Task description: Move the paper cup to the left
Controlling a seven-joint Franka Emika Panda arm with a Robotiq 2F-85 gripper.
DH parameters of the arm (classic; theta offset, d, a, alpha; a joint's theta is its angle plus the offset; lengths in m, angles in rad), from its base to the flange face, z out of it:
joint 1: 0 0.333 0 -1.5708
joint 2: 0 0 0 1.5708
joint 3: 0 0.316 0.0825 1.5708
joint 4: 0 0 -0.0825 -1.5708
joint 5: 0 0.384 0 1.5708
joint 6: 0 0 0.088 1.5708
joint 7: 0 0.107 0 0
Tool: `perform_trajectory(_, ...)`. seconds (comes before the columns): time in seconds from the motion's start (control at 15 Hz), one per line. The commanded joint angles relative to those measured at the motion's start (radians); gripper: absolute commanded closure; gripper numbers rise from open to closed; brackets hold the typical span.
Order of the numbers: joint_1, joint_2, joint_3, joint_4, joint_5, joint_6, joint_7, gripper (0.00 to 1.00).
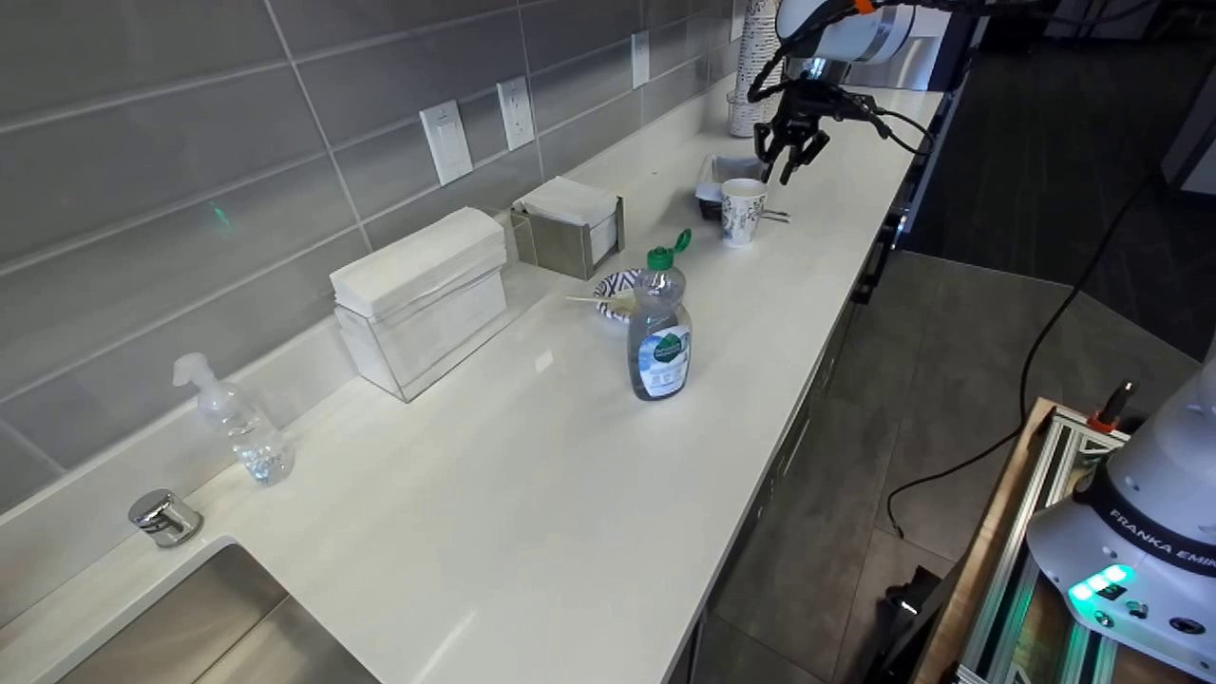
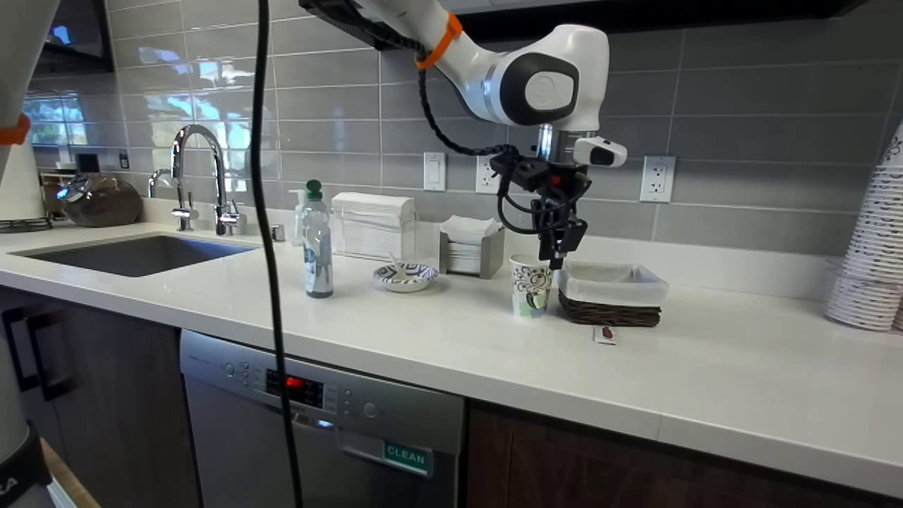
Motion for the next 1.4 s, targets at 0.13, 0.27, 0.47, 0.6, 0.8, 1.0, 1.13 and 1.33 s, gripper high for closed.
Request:
perform_trajectory(0.13, -0.022, 0.056, 0.039, 0.023, 0.058, 0.073, -0.011, 0.7)
perform_trajectory(0.27, -0.026, 0.065, 0.045, 0.022, 0.066, 0.088, -0.014, 0.69)
perform_trajectory(0.47, -0.031, 0.068, 0.051, 0.02, 0.071, 0.099, -0.018, 0.94)
perform_trajectory(0.6, -0.034, 0.045, 0.057, 0.008, 0.078, 0.097, -0.026, 1.0)
perform_trajectory(0.8, -0.028, -0.016, 0.063, -0.021, 0.073, 0.074, -0.04, 0.99)
perform_trajectory(1.0, -0.021, -0.086, 0.095, -0.06, 0.074, 0.032, -0.14, 0.99)
perform_trajectory(1.13, -0.002, -0.14, 0.114, -0.107, 0.057, 0.002, -0.215, 0.99)
perform_trajectory(1.33, 0.037, -0.206, 0.136, -0.166, 0.024, -0.034, -0.3, 0.99)
